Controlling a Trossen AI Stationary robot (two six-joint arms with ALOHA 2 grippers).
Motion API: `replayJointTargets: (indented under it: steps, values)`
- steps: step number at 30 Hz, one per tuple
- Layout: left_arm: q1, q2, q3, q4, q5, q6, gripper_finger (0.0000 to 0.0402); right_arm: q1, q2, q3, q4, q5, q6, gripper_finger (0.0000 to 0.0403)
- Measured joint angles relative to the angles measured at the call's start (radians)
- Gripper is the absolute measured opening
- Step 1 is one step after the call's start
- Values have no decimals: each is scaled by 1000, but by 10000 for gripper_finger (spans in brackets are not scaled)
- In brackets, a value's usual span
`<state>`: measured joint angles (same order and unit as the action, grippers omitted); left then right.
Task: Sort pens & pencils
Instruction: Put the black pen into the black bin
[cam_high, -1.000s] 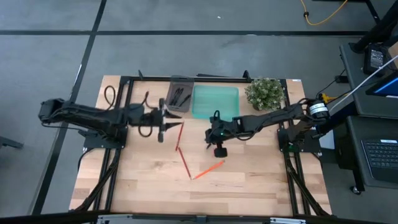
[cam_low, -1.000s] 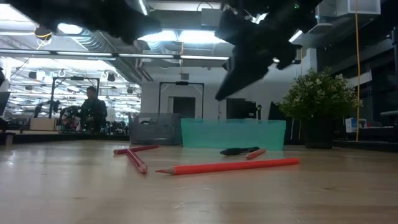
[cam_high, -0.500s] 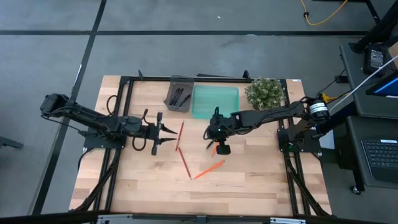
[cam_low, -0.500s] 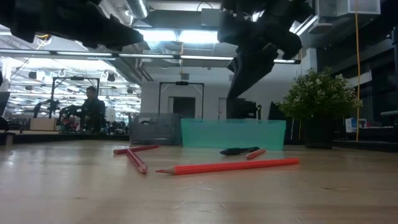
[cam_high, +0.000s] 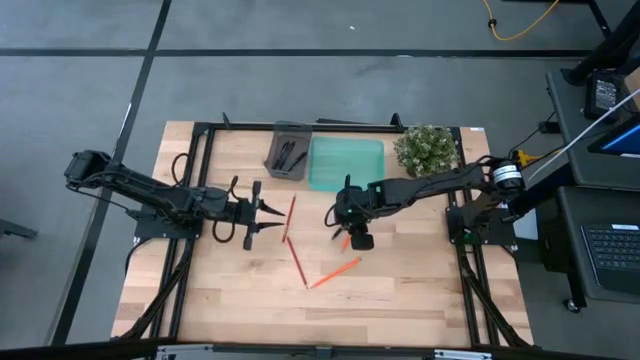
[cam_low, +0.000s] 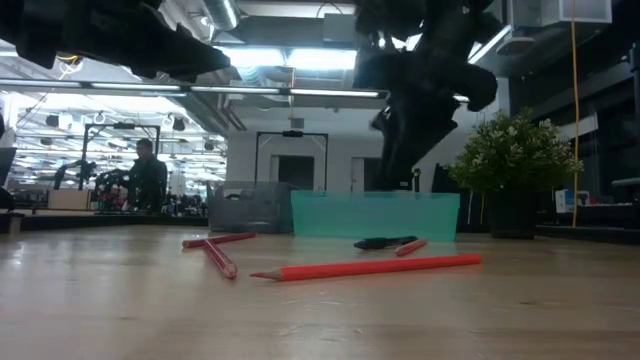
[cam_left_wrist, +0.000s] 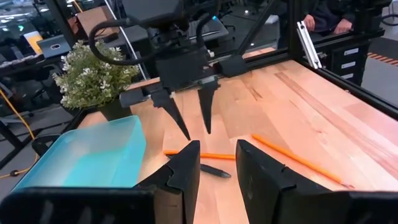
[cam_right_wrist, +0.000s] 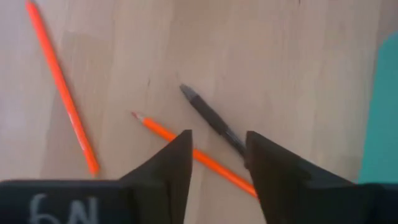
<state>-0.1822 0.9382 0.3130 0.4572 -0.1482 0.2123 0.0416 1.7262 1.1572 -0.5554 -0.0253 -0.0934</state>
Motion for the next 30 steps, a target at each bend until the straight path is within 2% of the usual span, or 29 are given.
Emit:
replayJointTargets:
  steps: [4, 11, 23, 30]
  values:
    - [0, 0, 0, -2, 0, 0, 96, -1, 36, 0, -12, 34, -73, 174]
    - [0, 0, 0, -3, 0, 0, 96, 2, 91, -1, -12, 93, -240, 177]
    - [0, 0, 0, -23, 0, 0, 96, 1, 103, 2, 20, 104, -283, 170]
    - [0, 0, 0, -30, 0, -1, 96, 1, 173, 2, 37, 112, -303, 157]
